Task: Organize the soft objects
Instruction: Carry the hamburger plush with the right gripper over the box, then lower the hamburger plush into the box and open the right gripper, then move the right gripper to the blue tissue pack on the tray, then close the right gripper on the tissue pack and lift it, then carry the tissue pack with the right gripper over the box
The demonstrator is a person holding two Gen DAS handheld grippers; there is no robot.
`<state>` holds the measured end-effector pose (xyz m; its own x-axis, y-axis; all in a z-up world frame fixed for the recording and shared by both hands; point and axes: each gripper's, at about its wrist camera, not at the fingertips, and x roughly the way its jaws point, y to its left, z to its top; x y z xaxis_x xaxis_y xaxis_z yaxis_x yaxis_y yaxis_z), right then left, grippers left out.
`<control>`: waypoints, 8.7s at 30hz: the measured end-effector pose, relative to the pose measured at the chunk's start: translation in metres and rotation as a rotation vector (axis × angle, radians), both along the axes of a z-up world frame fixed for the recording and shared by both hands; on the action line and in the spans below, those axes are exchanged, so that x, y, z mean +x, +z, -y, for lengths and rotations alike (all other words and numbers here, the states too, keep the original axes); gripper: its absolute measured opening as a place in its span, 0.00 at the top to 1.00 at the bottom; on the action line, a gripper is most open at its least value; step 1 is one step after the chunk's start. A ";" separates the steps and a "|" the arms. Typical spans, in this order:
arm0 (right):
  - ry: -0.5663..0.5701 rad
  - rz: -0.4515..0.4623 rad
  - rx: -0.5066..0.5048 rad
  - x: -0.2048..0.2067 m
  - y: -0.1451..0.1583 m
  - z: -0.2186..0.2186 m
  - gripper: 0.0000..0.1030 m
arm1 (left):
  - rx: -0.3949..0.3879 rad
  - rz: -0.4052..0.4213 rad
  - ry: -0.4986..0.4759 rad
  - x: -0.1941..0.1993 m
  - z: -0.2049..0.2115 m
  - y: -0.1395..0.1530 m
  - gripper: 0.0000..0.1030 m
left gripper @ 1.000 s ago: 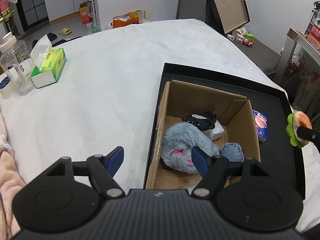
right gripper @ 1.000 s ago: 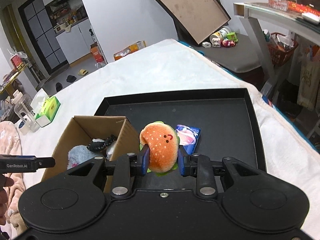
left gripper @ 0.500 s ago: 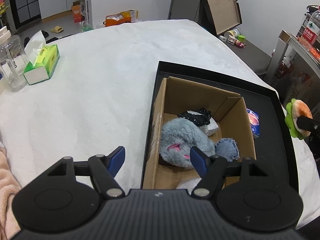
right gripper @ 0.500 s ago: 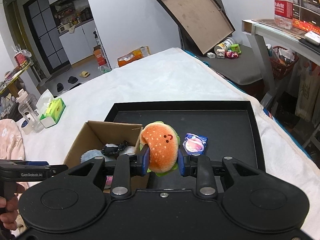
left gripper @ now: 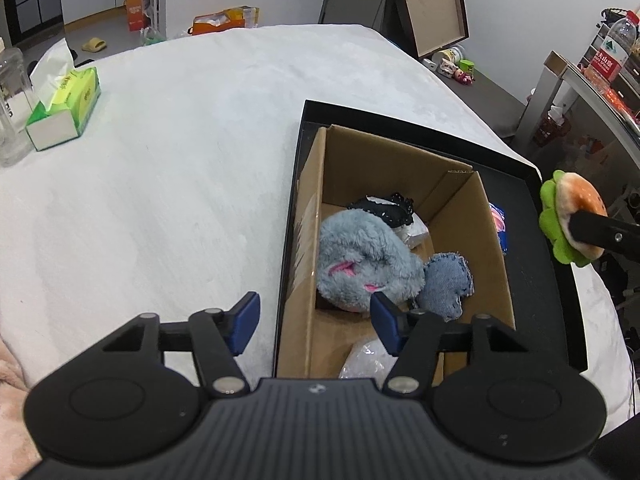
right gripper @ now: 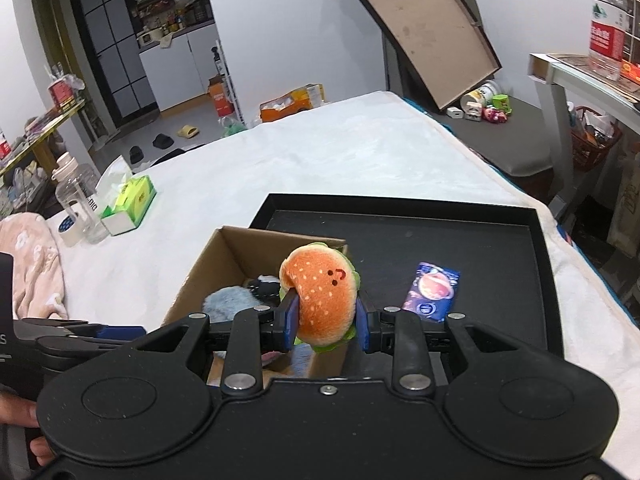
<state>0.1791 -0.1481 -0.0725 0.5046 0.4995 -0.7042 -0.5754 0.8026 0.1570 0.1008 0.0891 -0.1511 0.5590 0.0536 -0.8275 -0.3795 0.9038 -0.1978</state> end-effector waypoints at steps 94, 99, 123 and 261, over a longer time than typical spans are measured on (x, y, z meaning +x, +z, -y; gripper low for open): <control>-0.008 -0.042 0.121 0.085 -0.074 0.052 0.15 | 0.168 -0.106 0.110 0.045 0.023 0.006 0.46; -0.055 -0.075 0.117 0.094 -0.096 0.056 0.15 | 0.181 -0.130 0.104 0.054 0.026 0.001 0.46; -0.083 -0.087 0.043 0.109 -0.147 0.044 0.37 | 0.222 -0.183 0.112 0.071 0.038 -0.008 0.45; -0.033 0.036 -0.097 -0.038 -0.010 -0.057 0.50 | -0.066 -0.024 -0.015 -0.013 -0.008 -0.026 0.85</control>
<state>0.1414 -0.0915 -0.0825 0.5458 0.4121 -0.7296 -0.5521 0.8318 0.0568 0.0875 0.0971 -0.1772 0.5394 -0.0098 -0.8420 -0.3716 0.8945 -0.2485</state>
